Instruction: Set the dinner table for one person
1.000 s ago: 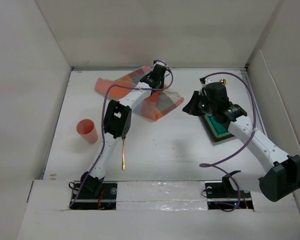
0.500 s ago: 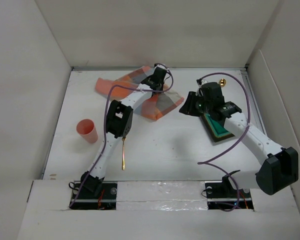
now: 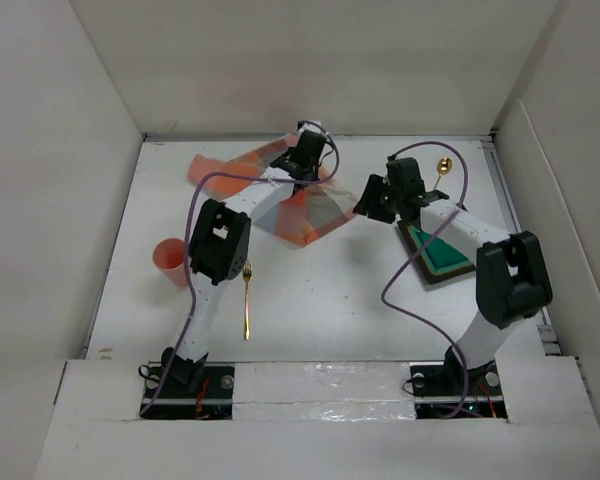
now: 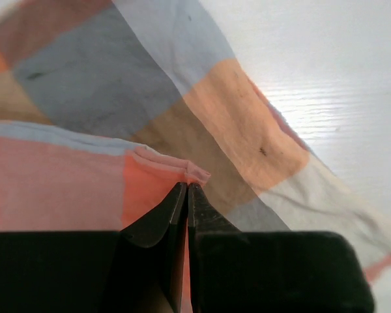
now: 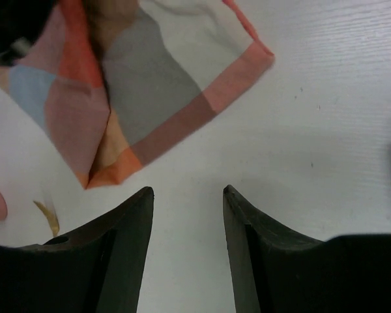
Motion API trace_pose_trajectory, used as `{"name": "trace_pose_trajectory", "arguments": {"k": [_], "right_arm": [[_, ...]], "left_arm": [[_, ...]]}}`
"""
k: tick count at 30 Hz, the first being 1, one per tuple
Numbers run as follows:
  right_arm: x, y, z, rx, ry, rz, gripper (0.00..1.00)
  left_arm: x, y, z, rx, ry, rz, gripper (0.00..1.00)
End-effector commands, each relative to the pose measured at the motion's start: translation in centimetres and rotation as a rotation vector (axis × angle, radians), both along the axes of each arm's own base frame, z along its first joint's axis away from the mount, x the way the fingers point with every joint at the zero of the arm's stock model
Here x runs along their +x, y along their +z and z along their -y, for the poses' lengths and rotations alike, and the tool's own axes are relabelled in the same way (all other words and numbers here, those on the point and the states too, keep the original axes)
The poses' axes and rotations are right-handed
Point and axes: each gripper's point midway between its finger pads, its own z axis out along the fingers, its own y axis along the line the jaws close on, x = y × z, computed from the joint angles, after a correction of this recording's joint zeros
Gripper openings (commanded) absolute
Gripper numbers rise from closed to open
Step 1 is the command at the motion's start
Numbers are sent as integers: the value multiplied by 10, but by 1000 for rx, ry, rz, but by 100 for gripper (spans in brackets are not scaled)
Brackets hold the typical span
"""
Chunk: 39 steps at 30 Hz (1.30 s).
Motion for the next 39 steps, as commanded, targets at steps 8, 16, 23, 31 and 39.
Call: {"name": "trace_pose_trajectory", "arguments": {"k": [8,16,23,31,39], "right_arm": [[67,-32,16,-11,-260,-40,54],[80,-64,12,29,-323,-129,50],[87,-80,5,91,-387,-179,41],[92,-88,0,140,-451,-182,0],[91,101,4,128,-367,234,0]], "left_arm": [[-14,113,-33,-142,83,166,0],[-39,124,-50,-161,114,172,0],[-55,128,-61,-166,138,174,0],[-65,151,-88,-122,202,212,0],[-83,298,-146,-183,310,483,0]]}}
